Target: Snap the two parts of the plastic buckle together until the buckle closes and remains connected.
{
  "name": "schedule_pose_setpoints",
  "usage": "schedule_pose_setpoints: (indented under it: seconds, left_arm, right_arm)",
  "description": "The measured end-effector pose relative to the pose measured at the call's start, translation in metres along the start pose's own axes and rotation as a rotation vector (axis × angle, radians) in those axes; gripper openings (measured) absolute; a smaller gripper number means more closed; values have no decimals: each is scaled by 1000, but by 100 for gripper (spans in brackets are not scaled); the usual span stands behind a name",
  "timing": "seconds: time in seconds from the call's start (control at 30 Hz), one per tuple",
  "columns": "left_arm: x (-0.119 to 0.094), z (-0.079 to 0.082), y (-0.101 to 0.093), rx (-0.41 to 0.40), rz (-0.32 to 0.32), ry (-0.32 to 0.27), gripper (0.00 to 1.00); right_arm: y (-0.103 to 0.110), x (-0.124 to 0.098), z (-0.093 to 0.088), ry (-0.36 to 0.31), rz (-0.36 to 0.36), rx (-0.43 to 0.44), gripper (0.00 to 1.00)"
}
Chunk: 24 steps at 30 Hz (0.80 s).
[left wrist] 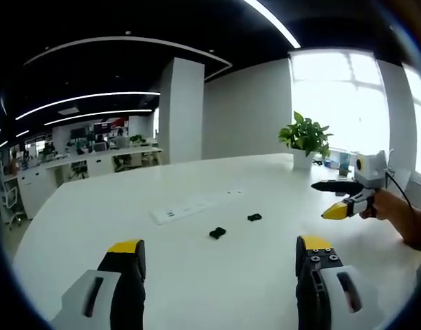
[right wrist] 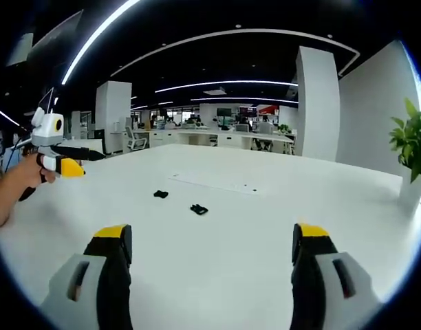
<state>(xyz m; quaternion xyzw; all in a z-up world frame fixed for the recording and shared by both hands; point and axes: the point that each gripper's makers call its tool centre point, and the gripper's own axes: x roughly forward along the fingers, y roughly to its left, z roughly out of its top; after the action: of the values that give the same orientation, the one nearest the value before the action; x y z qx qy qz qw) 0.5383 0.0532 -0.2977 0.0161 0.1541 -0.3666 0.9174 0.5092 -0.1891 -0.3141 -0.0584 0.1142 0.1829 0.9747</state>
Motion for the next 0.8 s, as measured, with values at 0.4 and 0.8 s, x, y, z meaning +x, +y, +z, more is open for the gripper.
schedule_pose_setpoints:
  seconds: [0.4, 0.8]
  left_arm:
    - [4, 0, 3, -7, -2, 2, 92]
    - [10, 1, 7, -19, -3, 3, 92]
  right_arm:
    - [-4, 2, 5, -6, -5, -3, 99]
    - [-7, 9, 6, -5, -4, -1, 99]
